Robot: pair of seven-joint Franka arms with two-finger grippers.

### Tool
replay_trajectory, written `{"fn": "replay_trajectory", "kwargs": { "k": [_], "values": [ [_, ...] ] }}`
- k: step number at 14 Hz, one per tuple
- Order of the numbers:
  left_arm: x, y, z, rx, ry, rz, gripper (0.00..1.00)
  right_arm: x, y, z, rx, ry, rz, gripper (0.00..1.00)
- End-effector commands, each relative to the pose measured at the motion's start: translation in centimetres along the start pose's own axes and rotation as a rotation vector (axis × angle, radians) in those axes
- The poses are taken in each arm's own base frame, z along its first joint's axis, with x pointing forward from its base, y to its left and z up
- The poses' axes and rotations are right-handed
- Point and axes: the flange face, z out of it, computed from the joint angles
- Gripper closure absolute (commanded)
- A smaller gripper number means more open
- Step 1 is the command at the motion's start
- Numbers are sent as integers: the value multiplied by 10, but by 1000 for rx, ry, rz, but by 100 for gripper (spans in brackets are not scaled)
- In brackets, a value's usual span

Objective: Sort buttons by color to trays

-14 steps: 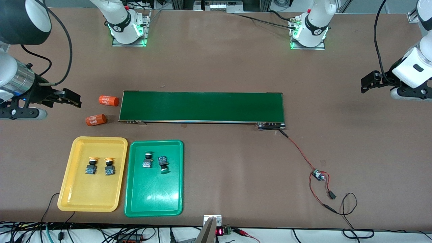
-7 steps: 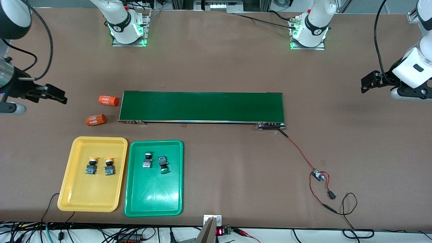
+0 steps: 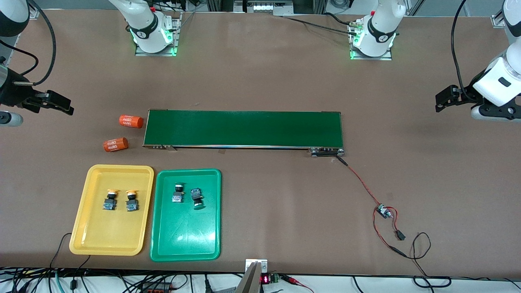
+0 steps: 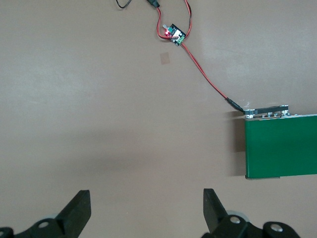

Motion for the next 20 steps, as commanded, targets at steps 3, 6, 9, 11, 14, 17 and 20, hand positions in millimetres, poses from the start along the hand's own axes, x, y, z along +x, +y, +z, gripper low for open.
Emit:
{"fn": "replay_trajectory", "kwargs": {
  "k": [3,6,9,11,14,17,20],
  "values": [
    [0,-1,-5,-8,-4,19,0,-4,2,2,10,-5,-97,0],
    [0,-1,-5,-8,-4,19,0,-6,2,3,12,-23,-91,0],
    [0,-2,-5,-8,-4,17,0,-10,3,5,12,-55,-59,0],
    [0,-2,-5,-7,-4,19,0,-10,3,4,12,-57,-53,0],
    [0,-1,-5,-4,-5,21,0,-12,1,5,13,-68,-54,0],
    [0,-1,-6,-2,-3,20,0,-11,2,5,14,-69,-53,0],
    [-1,0,-6,-2,-3,21,0,-11,2,5,15,-70,-19,0]
  ]
}}
